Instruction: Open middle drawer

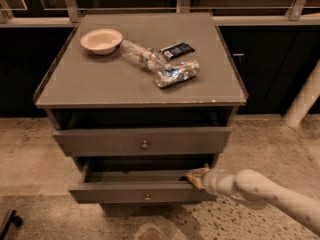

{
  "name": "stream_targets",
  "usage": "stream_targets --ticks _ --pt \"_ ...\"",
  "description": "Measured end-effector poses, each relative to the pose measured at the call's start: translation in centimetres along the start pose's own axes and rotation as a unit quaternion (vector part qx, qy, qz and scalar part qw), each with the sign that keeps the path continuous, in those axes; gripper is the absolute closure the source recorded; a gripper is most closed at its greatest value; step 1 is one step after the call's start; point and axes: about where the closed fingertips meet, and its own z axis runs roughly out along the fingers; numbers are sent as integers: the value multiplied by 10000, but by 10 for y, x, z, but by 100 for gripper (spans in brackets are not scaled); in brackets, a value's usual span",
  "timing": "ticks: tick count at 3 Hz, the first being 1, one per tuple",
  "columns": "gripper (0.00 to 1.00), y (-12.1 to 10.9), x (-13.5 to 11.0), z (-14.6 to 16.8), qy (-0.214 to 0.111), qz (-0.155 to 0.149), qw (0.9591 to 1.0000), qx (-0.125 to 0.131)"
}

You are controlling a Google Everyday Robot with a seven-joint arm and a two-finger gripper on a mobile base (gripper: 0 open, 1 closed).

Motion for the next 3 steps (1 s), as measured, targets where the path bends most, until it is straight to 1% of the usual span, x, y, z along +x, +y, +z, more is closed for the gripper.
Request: stream_targets --ticks 1,2,3 --pt "100 16 13 -16 197 1 9993 -327" --pt "100 16 14 -16 200 1 9992 -332" --pt "100 37 35 -10 387 137 9972 -620"
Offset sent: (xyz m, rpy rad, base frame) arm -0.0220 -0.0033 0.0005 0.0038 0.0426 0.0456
